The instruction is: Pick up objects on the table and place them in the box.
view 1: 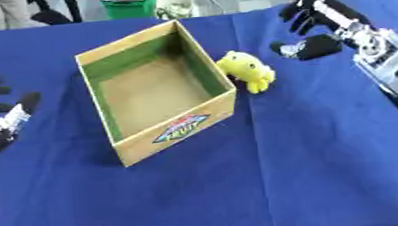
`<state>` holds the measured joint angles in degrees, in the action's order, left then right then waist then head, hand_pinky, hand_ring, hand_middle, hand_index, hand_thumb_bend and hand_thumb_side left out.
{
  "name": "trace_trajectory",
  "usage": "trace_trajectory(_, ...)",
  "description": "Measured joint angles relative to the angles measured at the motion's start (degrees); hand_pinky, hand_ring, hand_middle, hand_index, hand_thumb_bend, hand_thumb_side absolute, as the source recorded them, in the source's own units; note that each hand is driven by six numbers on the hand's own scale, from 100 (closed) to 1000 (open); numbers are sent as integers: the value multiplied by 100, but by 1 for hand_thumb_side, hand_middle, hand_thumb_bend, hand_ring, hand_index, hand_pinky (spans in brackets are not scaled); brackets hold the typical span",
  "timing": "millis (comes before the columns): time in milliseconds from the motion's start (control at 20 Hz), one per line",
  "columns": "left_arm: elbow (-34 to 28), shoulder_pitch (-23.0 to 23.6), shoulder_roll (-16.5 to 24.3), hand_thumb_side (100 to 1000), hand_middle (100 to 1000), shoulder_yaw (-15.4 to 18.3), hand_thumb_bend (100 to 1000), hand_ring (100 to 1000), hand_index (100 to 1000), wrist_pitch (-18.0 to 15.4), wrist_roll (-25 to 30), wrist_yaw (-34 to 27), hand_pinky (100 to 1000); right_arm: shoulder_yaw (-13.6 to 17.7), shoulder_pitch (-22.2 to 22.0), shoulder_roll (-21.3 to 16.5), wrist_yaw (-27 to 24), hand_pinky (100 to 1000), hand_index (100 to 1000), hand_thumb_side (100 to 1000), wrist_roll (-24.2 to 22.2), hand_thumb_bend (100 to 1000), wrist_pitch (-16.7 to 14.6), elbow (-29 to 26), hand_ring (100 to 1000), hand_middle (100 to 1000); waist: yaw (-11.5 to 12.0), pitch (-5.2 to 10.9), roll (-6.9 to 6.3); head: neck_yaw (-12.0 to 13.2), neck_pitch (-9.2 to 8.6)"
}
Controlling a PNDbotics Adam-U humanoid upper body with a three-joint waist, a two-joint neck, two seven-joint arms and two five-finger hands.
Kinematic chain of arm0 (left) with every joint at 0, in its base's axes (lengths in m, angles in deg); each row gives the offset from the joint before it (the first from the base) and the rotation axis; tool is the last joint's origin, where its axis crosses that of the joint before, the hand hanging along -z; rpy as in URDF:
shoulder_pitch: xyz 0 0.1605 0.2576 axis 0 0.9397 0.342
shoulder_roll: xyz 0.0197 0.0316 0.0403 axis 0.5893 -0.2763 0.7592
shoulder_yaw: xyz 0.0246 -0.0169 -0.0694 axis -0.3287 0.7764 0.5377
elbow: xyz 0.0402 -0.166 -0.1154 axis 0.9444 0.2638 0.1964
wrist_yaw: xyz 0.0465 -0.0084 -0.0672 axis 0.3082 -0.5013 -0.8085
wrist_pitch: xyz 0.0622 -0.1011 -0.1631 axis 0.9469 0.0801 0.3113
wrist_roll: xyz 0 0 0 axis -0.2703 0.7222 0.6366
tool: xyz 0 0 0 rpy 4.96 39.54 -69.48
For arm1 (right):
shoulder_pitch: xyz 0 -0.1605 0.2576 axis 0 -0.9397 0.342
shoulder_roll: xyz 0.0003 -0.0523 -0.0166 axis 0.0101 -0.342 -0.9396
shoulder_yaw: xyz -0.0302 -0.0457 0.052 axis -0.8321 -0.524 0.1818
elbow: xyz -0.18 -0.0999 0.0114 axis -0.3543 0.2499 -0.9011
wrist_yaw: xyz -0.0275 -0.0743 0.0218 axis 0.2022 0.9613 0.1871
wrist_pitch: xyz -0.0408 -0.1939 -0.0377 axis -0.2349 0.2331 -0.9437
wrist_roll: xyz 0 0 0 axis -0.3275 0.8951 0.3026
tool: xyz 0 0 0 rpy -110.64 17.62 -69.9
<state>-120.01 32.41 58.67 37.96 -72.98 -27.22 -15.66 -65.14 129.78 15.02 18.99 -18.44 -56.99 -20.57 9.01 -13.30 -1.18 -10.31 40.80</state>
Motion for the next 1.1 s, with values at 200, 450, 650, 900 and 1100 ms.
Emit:
trace_trajectory(200, 1, 16, 0, 180, 611, -1, 724, 652, 652, 1, 2, -2, 507, -53, 94, 170, 152, 637, 781, 265, -67, 438, -60, 297, 668, 693, 8, 11, -10, -19, 4)
trace_trajectory(450, 1, 25, 0, 180, 610, -2, 724, 651, 652, 1, 3, -5, 508, -103, 162, 344, 304, 637, 780, 287, -130, 403, -126, 558, 665, 692, 18, 19, -11, -38, 27)
trace_trajectory(650, 2, 25, -1, 180, 610, -3, 724, 651, 652, 0, 5, -8, 508, -124, 200, 430, 389, 637, 780, 292, -155, 399, -164, 673, 665, 692, 20, 20, -13, -42, 34)
trace_trajectory(900, 2, 26, -1, 179, 610, -3, 724, 651, 652, -5, 10, -10, 508, -151, 206, 486, 438, 639, 782, 289, -195, 420, -203, 732, 667, 693, 20, 21, -13, -45, 44)
trace_trajectory(1100, 2, 27, -1, 180, 610, -5, 723, 651, 652, -8, 16, -17, 508, -189, 249, 545, 503, 641, 783, 309, -250, 395, -217, 782, 669, 695, 20, 21, -13, -47, 45)
